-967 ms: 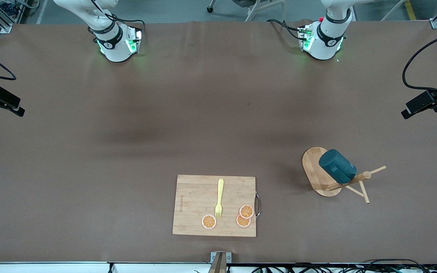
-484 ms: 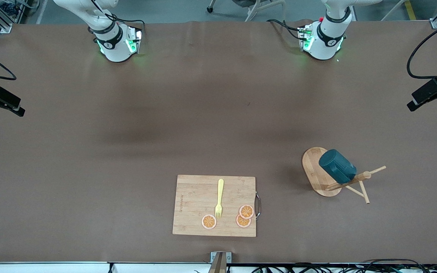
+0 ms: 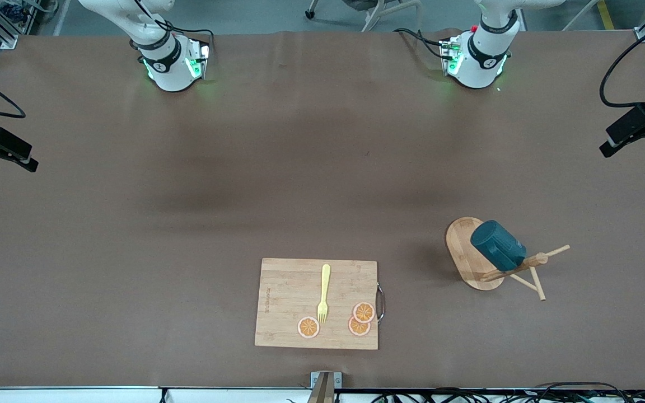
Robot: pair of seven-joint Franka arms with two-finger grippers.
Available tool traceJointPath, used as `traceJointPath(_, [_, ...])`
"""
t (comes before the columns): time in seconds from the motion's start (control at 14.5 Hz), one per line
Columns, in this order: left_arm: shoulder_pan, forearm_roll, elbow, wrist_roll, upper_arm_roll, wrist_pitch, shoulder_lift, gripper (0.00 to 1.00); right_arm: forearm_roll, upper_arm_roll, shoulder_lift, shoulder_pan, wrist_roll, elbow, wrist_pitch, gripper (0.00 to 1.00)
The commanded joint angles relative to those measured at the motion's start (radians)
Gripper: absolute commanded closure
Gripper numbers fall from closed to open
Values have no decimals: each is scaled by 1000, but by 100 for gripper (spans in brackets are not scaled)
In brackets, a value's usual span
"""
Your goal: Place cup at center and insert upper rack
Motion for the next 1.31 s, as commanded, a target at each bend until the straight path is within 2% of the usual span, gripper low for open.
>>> traceJointPath(0.0, [25,-9,-9,66,1,7,-6,0,-11,1,0,3,11,3,-5,0])
traceJointPath(1.24, [13,14,-6,112,-37,21,8,0,-11,1,1,9,7,3,-2,0])
